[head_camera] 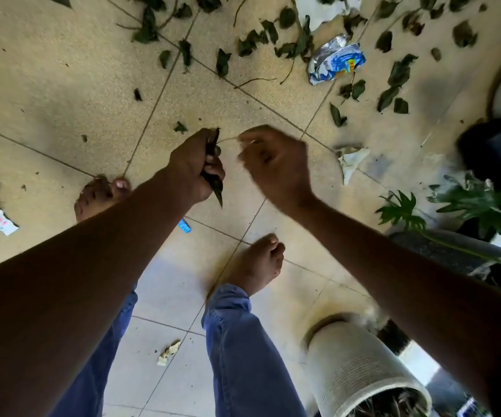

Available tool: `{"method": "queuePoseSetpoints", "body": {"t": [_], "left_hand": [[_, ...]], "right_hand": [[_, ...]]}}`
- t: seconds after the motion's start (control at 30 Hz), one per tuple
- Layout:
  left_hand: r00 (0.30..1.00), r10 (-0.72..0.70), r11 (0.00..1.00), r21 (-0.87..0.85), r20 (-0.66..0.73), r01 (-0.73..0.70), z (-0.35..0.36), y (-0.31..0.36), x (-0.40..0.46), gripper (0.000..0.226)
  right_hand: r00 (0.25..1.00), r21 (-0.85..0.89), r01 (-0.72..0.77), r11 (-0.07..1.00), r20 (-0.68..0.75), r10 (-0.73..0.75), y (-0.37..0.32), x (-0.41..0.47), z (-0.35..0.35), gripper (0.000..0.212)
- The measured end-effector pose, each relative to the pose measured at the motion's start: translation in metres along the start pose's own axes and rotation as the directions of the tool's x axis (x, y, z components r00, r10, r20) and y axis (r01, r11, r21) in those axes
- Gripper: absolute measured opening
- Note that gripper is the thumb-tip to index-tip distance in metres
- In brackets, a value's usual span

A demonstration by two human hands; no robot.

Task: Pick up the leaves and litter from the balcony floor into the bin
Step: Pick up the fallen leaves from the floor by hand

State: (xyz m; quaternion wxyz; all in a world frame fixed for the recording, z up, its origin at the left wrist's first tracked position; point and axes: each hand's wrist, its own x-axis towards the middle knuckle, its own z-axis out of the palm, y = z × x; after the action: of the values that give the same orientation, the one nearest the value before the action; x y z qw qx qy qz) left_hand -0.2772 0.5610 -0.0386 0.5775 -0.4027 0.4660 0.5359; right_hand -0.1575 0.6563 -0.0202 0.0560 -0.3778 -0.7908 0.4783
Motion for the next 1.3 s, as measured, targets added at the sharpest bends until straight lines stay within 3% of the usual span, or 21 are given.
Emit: {"method": "queuePoseSetpoints", "body": {"t": [0.07,0.17,0.23,0.37,0.47,0.57,0.7,0.8,0.9,1.03,1.17,1.3], "left_hand": [[1.0,0.022,1.0,-0.019,-0.014,-0.023,0.005,-0.001,0.013,0.026],[1.0,0.023,0.997,0.079,0.012,-0.024,-0.001,-0.006,0.024,0.026],[1.0,0.018,0.99,0.138,0.024,-0.021,-0.008,-0.007,0.026,0.026],[1.0,-0.002,0.984,0.178,0.012,0.0,-0.028,-0.009,0.038,0.027],[1.0,-0.018,0.982,0.19,0.003,0.017,-0.035,-0.012,0.041,0.029],[1.0,-0.029,0.979,0.201,0.009,0.026,-0.033,-0.015,0.04,0.027],[0.999,-0.035,0.977,0.212,0.007,0.033,-0.028,-0.015,0.04,0.027],[0.999,-0.035,0.975,0.218,-0.001,0.034,-0.024,-0.013,0.042,0.026],[0.999,-0.036,0.975,0.221,-0.003,0.035,-0.022,-0.013,0.045,0.025],[0.999,-0.038,0.972,0.234,-0.002,0.038,-0.026,-0.014,0.046,0.023],[0.999,-0.04,0.973,0.226,-0.012,0.042,-0.034,-0.018,0.045,0.027],[0.999,-0.038,0.972,0.233,-0.033,0.045,-0.038,-0.021,0.045,0.024]], "right_hand": [[0.988,-0.18,-0.084,0.98,-0.147,0.057,0.037,0.029,-0.023,0.016],[0.953,-0.536,-0.268,0.801,-0.271,0.138,0.095,0.066,-0.066,0.029],[0.932,-0.629,-0.36,0.69,-0.279,0.231,0.12,0.084,-0.087,0.043],[0.892,-0.684,-0.417,0.599,-0.18,0.416,0.139,0.107,-0.091,0.059],[0.882,-0.67,-0.429,0.606,-0.165,0.441,0.145,0.104,-0.086,0.043],[0.868,-0.554,-0.496,0.669,-0.278,0.413,0.144,0.098,-0.091,0.026],[0.753,-0.276,-0.593,0.756,-0.521,0.401,0.141,0.107,-0.101,0.019],[0.705,-0.2,-0.609,0.767,-0.579,0.409,0.147,0.127,-0.112,0.027],[0.79,-0.348,-0.576,0.74,-0.47,0.394,0.152,0.151,-0.112,0.028],[0.855,-0.554,-0.518,0.651,-0.341,0.39,0.15,0.163,-0.098,0.048],[0.919,-0.698,-0.393,0.598,-0.285,0.272,0.157,0.154,-0.093,0.03],[0.95,-0.727,-0.311,0.613,-0.216,0.226,0.164,0.145,-0.099,0.03]]}}
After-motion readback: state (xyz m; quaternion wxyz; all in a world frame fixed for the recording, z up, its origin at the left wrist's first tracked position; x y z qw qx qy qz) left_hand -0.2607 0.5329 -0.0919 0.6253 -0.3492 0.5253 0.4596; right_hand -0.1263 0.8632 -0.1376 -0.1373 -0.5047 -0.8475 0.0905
